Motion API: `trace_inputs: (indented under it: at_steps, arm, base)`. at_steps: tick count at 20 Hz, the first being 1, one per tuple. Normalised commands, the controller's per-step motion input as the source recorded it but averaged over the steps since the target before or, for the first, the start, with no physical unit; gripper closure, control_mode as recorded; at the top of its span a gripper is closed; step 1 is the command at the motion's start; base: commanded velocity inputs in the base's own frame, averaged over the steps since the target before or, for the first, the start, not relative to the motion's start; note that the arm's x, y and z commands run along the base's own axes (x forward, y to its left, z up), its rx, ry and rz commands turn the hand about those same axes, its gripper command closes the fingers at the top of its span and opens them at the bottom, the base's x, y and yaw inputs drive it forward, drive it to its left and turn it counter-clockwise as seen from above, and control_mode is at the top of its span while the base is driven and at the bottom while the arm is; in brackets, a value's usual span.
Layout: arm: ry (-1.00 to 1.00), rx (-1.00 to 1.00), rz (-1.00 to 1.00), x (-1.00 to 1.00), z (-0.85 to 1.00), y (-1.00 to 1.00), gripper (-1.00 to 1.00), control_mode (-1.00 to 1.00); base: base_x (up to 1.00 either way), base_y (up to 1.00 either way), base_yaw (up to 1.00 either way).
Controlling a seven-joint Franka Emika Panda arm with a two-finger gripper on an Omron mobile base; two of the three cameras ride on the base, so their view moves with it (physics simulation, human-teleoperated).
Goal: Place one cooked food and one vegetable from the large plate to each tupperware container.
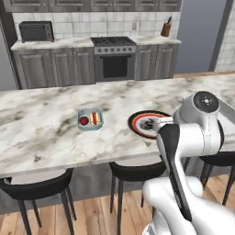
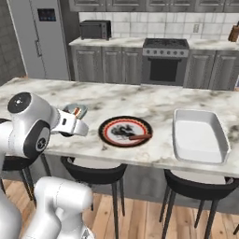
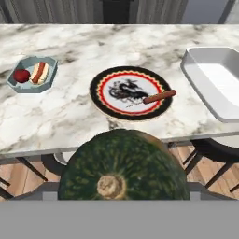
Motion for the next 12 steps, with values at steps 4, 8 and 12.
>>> trace_inputs:
  at_steps: [4,8,12]
  arm:
    - [0.00,0.00,0.00,0.00,0.00,0.00,1.00,1.00]
    - [0.00,0.00,0.00,0.00,0.00,0.00,1.00,1.00]
    - [0.00,0.00,0.00,0.00,0.00,0.00,1.00,1.00]
  base:
    - [-0.12,-1.00,-0.08]
    - [0.09,-0.87,-0.07]
    - [0.62,0.59,-0.10]
